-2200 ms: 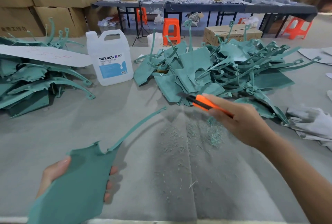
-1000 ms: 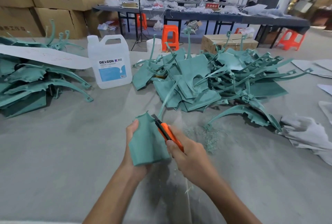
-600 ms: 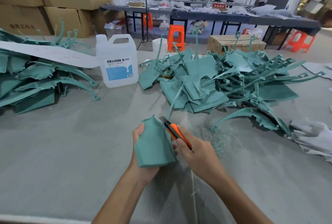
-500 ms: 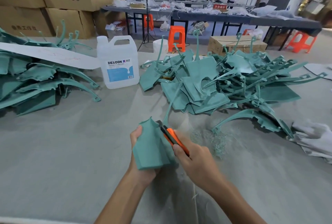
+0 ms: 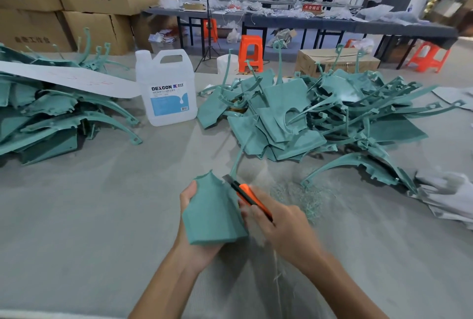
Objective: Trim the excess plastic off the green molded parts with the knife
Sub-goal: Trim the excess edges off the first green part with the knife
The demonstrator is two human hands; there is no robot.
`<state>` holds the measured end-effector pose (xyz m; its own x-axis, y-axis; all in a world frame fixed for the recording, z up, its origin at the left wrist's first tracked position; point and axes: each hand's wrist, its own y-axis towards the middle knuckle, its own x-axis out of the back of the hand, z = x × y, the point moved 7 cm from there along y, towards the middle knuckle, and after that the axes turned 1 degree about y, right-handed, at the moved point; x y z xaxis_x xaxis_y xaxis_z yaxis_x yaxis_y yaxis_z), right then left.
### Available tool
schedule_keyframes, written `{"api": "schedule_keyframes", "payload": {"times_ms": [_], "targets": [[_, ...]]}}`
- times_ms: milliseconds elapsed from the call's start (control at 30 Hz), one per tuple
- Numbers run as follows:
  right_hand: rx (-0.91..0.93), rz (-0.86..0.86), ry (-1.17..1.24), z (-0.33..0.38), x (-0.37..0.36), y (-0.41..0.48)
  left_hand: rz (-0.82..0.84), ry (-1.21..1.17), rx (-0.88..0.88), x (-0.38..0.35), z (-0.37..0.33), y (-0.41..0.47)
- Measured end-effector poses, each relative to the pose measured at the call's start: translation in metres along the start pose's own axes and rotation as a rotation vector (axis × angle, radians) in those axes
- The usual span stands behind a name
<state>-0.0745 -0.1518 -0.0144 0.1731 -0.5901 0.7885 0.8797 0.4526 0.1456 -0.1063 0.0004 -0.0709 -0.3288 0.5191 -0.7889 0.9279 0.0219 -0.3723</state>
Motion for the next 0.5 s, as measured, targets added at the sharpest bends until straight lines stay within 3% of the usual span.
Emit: {"api": "schedule_keyframes", "payload": {"times_ms": [100,167,267,367,500], "targets": [[-0.061,-0.048,-0.011,-0.011,0.014,0.002,0.107,0.298,-0.055,-0.002,-0.001,-0.004],[-0.068,-0.051,0.022,-0.01,0.019,-0.003,-0.026,0.557,-0.209,0.014,-0.009,-0.001],[-0.069,-0.056,0.055,-0.006,0.023,-0.011,-0.273,0.753,-0.396,0.032,-0.021,-0.004],[-0.081,-0.021,0.059,-0.001,0.021,-0.019,-0.374,1.02,-0.483,0.031,-0.018,-0.011],[-0.101,0.05,-0.03,0.005,0.004,-0.029,-0.428,1.132,-0.519,0.036,-0.015,-0.014]]}}
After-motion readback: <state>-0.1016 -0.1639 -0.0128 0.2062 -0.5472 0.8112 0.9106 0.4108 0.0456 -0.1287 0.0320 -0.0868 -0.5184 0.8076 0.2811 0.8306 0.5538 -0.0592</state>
